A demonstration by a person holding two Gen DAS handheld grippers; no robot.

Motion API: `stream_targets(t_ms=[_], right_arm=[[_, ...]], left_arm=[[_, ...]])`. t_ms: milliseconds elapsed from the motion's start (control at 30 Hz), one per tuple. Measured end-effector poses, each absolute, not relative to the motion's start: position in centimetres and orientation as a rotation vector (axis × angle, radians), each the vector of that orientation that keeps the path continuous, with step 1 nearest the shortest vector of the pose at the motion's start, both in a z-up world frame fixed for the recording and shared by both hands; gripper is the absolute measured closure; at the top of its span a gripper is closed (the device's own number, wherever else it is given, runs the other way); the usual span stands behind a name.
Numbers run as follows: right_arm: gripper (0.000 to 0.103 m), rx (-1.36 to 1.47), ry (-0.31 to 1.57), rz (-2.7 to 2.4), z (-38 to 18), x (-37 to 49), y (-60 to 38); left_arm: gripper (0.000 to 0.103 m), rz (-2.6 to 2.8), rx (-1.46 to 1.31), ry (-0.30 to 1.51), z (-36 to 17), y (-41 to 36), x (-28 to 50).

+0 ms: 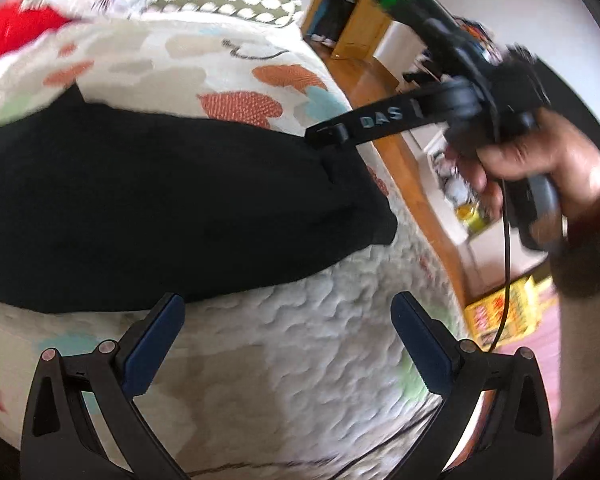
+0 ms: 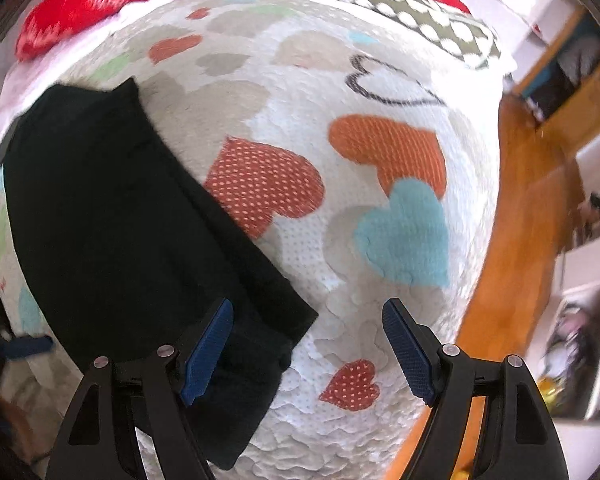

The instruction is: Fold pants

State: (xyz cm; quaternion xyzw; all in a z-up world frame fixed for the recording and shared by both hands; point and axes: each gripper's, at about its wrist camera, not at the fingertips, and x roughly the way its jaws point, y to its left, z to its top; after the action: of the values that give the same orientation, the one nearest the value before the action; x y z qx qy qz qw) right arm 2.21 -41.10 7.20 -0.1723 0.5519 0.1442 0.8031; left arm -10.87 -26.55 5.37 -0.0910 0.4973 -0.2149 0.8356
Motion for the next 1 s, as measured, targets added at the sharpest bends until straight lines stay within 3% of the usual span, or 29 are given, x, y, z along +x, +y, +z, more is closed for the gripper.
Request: stream_targets(t_ms=[133, 367, 467, 533, 567, 633, 667, 700, 767, 1000], right_arm=[[0.024, -0.278, 1.211, 0.342, 5.8, 3.1, -42.1], [0.027, -0.182, 1.249, 0.412, 3.7, 3.9, -41.8], [0.047, -0.190, 1.229, 0.427, 3.0, 3.8, -40.9], [0.070, -0.226, 1.207, 0.449, 3.2, 3.3, -40.0], [0.076, -0.236, 1.204, 0.462, 3.5, 3.0, -39.6], [0.080, -0.273, 1.187, 0.454, 4.0, 2.7, -38.7], [0.081, -0.308, 1.177, 0.444, 4.3, 2.5, -38.1], [0.082, -0.325, 1.168, 0.444, 4.6, 2.3, -37.8], [0.082, -0.347, 1.142, 0.445, 5.6, 2.0, -36.8], [0.083, -0.389, 1.054, 0.480, 10.4, 1.8, -33.3]], left_arm=[[0.000, -0.393, -0.368, 1.089, 4.1, -26.5, -8.9], [0.000, -0.312, -0.403, 1.068, 3.3, -27.5, -7.8], [0.000, -0.322, -0.431, 1.066, 3.3, -27.7, -7.6], [0.000, -0.353, -0.452, 1.054, 3.3, -27.5, -7.4], [0.002, -0.358, -0.462, 1.049, 3.3, -27.2, -7.4], [0.019, -0.373, -0.473, 1.038, 3.5, -26.7, -7.3], [0.042, -0.374, -0.463, 1.033, 3.6, -26.5, -7.2], [0.073, -0.372, -0.452, 1.026, 3.6, -26.4, -6.6], [0.097, -0.360, -0.466, 1.031, 3.8, -25.3, -6.1], [0.097, -0.388, -0.549, 0.977, 5.2, -21.8, -6.0]])
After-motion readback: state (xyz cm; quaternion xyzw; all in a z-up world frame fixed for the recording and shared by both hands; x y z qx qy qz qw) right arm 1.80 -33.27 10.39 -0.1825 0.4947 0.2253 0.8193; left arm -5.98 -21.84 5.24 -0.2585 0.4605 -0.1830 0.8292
